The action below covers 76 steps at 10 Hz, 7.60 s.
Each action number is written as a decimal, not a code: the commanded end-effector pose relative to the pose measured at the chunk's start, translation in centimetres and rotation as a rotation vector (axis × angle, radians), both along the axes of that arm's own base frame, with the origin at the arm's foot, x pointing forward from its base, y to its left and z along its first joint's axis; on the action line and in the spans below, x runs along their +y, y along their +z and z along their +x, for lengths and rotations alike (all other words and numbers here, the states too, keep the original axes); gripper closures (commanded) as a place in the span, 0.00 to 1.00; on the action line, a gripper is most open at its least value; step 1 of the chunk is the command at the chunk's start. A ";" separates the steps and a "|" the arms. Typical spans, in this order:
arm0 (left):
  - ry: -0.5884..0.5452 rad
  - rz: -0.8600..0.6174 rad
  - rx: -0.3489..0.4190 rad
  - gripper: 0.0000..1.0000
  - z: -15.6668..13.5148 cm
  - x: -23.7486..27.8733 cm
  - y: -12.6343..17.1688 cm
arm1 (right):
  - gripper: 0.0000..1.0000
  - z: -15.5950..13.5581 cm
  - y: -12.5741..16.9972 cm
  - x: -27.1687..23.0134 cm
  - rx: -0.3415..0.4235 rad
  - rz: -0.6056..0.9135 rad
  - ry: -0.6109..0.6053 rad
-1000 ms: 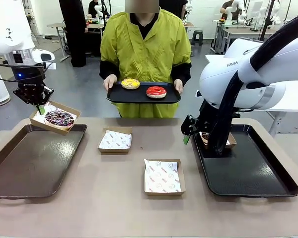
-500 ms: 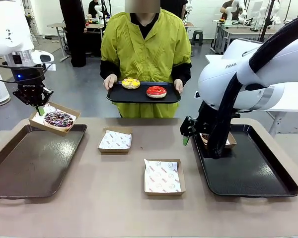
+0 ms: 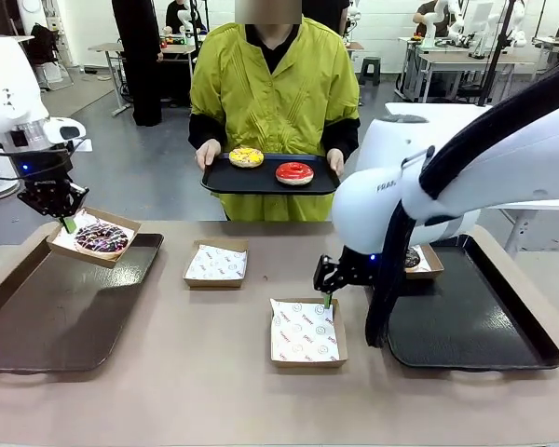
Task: Individually package the donuts and arrange them on the tray.
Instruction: Place the picked Paper togo box on the Handle tray while simultaneously picking up another Paper togo box from the table with the other hand.
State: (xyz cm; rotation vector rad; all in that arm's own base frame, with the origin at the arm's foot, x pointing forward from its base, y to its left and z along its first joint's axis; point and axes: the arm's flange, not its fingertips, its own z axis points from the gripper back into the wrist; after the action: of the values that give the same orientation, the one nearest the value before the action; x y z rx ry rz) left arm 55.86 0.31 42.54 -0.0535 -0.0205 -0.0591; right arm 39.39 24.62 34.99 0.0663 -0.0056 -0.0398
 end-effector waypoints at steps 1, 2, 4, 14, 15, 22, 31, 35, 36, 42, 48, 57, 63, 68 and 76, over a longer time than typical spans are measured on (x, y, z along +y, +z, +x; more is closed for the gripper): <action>-0.019 -0.048 -0.012 0.99 0.7 0.5 -1.6 | 0.00 0.3 -2.2 1.5 -0.007 -0.051 -0.035; -0.017 -0.052 -0.009 0.99 1.2 0.7 -2.4 | 0.00 -0.1 -2.8 1.8 -0.002 -0.058 -0.032; -0.015 -0.060 0.013 0.99 2.5 0.9 -4.1 | 0.00 -0.8 -3.9 2.1 0.010 -0.072 -0.018; -0.018 -0.127 0.029 0.00 4.3 1.7 -6.3 | 1.00 -1.3 -3.8 2.5 -0.014 -0.071 -0.010; -0.018 -0.127 0.031 0.00 4.3 1.8 -6.3 | 1.00 -1.5 -3.6 2.5 -0.024 -0.074 -0.015; -0.031 -0.137 0.033 0.00 3.7 1.1 -5.4 | 1.00 -1.8 -2.7 2.4 -0.049 -0.094 -0.040; -0.043 -0.867 -0.111 0.00 -12.2 9.5 5.3 | 1.00 5.1 16.7 3.0 -0.023 -0.090 0.116; 0.045 -1.100 -0.111 0.00 -18.1 14.6 5.8 | 1.00 11.8 20.0 4.0 -0.038 -0.093 0.137; 0.054 -1.111 -0.109 0.00 -18.7 15.3 5.5 | 1.00 13.1 19.9 4.0 -0.042 -0.084 0.149; 0.080 -1.101 -0.076 0.00 -19.4 15.8 4.7 | 1.00 16.6 18.4 3.1 -0.043 -0.037 0.134; 0.080 -1.101 -0.076 0.00 -19.4 15.8 4.7 | 1.00 16.6 18.4 3.1 -0.043 -0.037 0.134; 0.080 -1.101 -0.076 0.00 -19.4 15.8 4.7 | 1.00 16.6 18.4 3.1 -0.043 -0.037 0.134; 0.080 -1.101 -0.076 0.00 -19.4 15.8 4.7 | 1.00 16.6 18.4 3.1 -0.043 -0.037 0.134; 0.106 -1.041 -0.042 0.00 -17.8 15.2 5.6 | 0.99 15.3 19.0 1.1 -0.006 -0.030 0.174; 0.030 -0.536 0.027 0.00 -6.8 -2.3 12.9 | 0.99 2.5 19.5 -15.9 0.030 -0.018 0.101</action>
State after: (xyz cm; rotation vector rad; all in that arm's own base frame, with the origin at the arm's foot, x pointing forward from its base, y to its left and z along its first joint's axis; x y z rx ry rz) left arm 47.65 -0.88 56.72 -0.6745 -0.0324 -0.0443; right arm 42.49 10.13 56.82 0.0392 0.0373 0.0570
